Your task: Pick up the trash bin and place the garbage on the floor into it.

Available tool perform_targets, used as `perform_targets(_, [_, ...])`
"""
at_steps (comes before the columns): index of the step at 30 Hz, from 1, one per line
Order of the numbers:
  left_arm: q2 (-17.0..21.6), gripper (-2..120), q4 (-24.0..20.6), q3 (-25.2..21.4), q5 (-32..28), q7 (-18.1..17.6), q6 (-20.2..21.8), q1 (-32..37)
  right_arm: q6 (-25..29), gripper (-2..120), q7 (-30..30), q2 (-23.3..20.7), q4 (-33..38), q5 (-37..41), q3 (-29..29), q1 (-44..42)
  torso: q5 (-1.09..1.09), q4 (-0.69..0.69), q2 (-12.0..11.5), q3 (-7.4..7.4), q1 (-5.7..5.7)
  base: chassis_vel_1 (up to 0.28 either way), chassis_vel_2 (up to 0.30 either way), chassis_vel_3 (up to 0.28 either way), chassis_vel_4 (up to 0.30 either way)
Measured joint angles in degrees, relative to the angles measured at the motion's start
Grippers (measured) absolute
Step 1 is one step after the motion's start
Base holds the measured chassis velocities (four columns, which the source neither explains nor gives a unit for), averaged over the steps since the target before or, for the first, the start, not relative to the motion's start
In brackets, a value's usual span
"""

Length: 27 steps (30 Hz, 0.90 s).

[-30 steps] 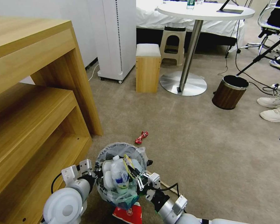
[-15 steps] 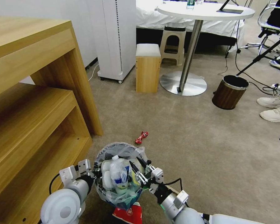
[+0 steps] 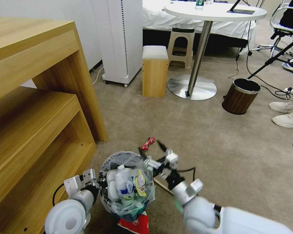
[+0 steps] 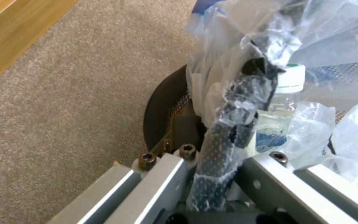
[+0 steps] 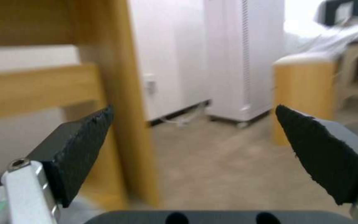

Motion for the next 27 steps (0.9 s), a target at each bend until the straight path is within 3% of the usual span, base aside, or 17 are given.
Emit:
perform_targets(4, [-0.8,0,0.0,-0.3,1.1,0.6,-0.1,0.6,1.9,100,-1.5,-5.6,-4.0,-2.0,5.0,-1.3,0.0,0.0,0.0,0.0,0.0,0.0,0.0,0.0,0.0])
perform_targets(11, [-2.0,0,-0.3,-0.2,2.4,1.1,-0.1,1.1,3.3,100,-2.6,-10.9,-11.8,-5.0,10.9,-5.4,0.01,-0.01,0.0,0.0,0.0,0.0,0.0,0.0,0.0])
perform_targets(15, [-2.4,0,-0.5,-0.2,2.7,1.2,-0.1,1.2,2.3,100,-0.4,-11.0,-15.3,-6.9,12.2,-6.8,0.03,0.0,0.0,0.0,0.0,0.0,0.0,0.0,0.0])
perform_targets(21, [-2.8,0,-0.5,-0.2,4.0,1.9,-0.2,2.1,-4.3,100,4.2,-11.6,-19.8,-6.0,15.5,-10.8,0.01,-0.01,0.0,0.0,0.0,0.0,0.0,0.0,0.0])
perform_targets(27, [-3.0,0,-0.9,-0.2,4.6,2.1,-0.2,2.7,-4.6,100,-0.5,-12.5,-23.2,-5.4,17.2,-11.6,0.0,0.01,0.0,0.0,0.0,0.0,0.0,0.0,0.0])
